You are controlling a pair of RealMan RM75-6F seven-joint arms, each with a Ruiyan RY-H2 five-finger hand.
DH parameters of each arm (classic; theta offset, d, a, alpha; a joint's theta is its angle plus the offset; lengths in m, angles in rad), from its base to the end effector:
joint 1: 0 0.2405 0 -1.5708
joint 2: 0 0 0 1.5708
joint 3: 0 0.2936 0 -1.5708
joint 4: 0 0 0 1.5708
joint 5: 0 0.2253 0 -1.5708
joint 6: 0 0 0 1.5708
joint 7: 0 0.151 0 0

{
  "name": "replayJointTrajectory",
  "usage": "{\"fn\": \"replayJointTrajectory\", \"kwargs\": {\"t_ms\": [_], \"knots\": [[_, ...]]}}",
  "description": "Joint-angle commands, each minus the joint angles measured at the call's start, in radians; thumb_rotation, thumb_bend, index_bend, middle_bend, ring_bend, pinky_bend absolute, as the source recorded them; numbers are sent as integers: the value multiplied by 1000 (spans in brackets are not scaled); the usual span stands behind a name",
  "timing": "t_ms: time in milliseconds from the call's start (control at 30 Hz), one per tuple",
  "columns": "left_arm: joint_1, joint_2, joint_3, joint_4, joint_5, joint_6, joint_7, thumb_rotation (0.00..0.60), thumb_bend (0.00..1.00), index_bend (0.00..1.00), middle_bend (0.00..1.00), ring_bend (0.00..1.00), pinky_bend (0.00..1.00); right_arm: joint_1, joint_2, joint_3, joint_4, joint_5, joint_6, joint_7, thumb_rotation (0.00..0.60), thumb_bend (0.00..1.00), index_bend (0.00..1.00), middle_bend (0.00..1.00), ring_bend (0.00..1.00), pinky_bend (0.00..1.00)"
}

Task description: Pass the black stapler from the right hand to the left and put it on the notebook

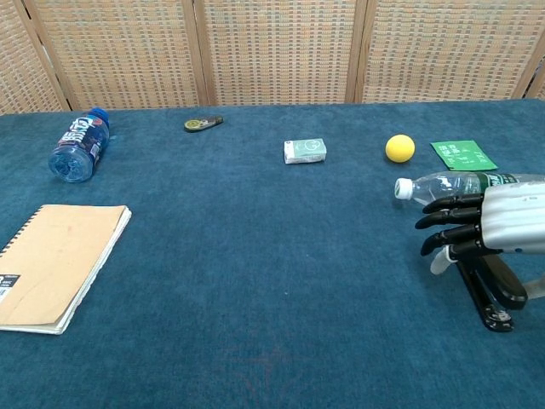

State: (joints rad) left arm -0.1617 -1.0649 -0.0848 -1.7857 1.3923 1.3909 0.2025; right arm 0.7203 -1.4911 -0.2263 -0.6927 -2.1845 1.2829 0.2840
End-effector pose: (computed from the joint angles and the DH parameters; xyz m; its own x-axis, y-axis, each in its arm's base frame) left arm -0.3166 0.2209 0.1603 0.4574 0.0517 0.8877 0.8891 -0.0064 -0.4577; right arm -0.3088 -0.3542 0.0209 0.8707 0.0740 0.4862 -0.1488 -0.9027 0.4038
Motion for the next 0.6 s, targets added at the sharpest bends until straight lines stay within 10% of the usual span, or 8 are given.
{"fn": "replayJointTrajectory", "kwargs": {"t_ms": [33,267,600], "knots": [[-3,0,-1,0,-6,-5,1,600,0,0,0,0,0,10,-33,-18,41,9,16,28,600,198,359,304,118,199],[-6,3,0,0,-13,-10,-6,600,0,0,0,0,0,5,-74,-29,107,41,56,70,600,476,572,547,343,443],[-14,19,1,-5,-19,-27,-36,600,0,0,0,0,0,69,-36,26,41,87,175,31,600,496,583,555,351,467]]}}
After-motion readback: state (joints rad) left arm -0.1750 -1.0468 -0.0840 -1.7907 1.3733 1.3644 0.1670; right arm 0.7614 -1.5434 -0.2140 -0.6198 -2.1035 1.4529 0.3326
